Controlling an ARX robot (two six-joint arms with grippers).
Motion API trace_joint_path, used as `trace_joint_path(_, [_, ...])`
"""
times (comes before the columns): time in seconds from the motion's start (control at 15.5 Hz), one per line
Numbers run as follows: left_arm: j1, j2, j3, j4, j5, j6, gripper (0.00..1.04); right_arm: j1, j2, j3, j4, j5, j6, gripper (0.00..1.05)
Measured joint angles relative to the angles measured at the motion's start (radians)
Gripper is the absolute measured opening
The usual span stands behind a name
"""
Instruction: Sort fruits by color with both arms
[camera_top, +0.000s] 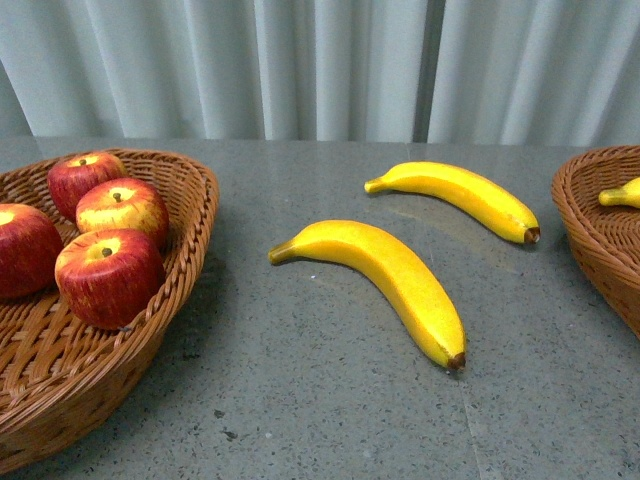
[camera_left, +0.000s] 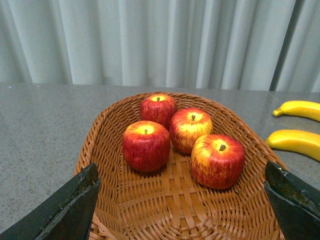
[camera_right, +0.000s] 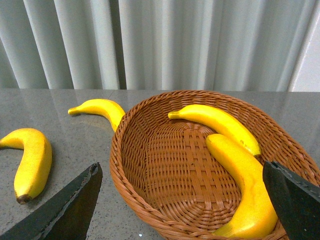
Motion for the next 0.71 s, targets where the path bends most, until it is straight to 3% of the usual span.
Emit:
trace_joint_path(0.19, [0.0,0.0,0.0,0.0,0.0,0.0,0.98,0.0,0.009,0.0,0.024,0.003,0.022,0.98])
trace_joint_path(0.39, [0.0,0.0,0.0,0.0,0.0,0.0,0.98,0.03,0.319,0.055,0.348,0.006,0.179,0.98])
trace_joint_path(0.58, [0.0,0.0,0.0,0.0,0.0,0.0,0.98,0.2,0.788,0.278,0.694,0.054,0.137,0.98])
trace_joint_path(0.71, [0.0,0.0,0.0,0.0,0.0,0.0,0.98,0.265,1.071,0.479,0.662,0.072,0.115,0.98])
